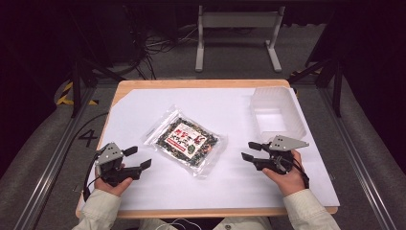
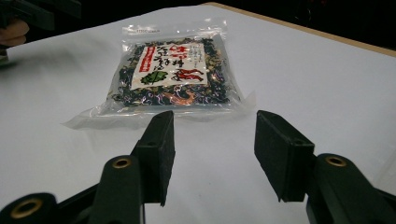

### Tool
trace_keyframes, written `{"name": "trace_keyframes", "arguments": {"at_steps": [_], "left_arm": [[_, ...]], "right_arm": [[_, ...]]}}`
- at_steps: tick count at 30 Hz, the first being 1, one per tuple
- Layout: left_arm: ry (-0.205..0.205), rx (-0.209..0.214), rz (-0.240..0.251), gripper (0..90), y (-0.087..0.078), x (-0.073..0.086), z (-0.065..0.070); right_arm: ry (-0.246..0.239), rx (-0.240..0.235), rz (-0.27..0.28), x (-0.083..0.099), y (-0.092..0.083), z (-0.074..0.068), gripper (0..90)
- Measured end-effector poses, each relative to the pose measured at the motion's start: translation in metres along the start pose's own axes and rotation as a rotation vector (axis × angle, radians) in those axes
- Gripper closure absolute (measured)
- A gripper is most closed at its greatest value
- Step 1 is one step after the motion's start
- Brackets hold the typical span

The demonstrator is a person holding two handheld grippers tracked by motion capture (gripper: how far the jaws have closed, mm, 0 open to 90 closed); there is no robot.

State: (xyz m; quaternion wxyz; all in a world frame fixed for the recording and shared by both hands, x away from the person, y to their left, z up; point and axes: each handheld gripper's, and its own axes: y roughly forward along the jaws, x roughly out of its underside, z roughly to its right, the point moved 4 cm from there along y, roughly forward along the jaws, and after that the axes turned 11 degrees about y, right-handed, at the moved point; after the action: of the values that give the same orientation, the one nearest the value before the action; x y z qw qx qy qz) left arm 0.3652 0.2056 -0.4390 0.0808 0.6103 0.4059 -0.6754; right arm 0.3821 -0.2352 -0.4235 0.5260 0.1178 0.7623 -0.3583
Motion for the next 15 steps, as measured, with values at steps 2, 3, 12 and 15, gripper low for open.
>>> {"name": "trace_keyframes", "arguments": {"at_steps": [2,3,12,15], "left_arm": [[0.007,0.002,0.007,24.4,0.000,-0.002,0.000],[0.001,0.005,0.011,24.4,0.000,-0.003,0.001],[-0.018,-0.003,0.038,23.7,-0.001,-0.019,-0.005],[-0.034,0.000,0.051,22.6,0.000,-0.025,-0.009]], "right_arm": [[-0.004,0.002,0.007,0.000,0.000,0.000,46.9],[-0.003,0.001,0.010,0.000,0.000,0.000,46.3],[0.000,0.009,0.023,-0.001,0.001,0.003,42.4],[-0.001,0.010,0.027,-0.001,0.001,0.003,41.8]]}}
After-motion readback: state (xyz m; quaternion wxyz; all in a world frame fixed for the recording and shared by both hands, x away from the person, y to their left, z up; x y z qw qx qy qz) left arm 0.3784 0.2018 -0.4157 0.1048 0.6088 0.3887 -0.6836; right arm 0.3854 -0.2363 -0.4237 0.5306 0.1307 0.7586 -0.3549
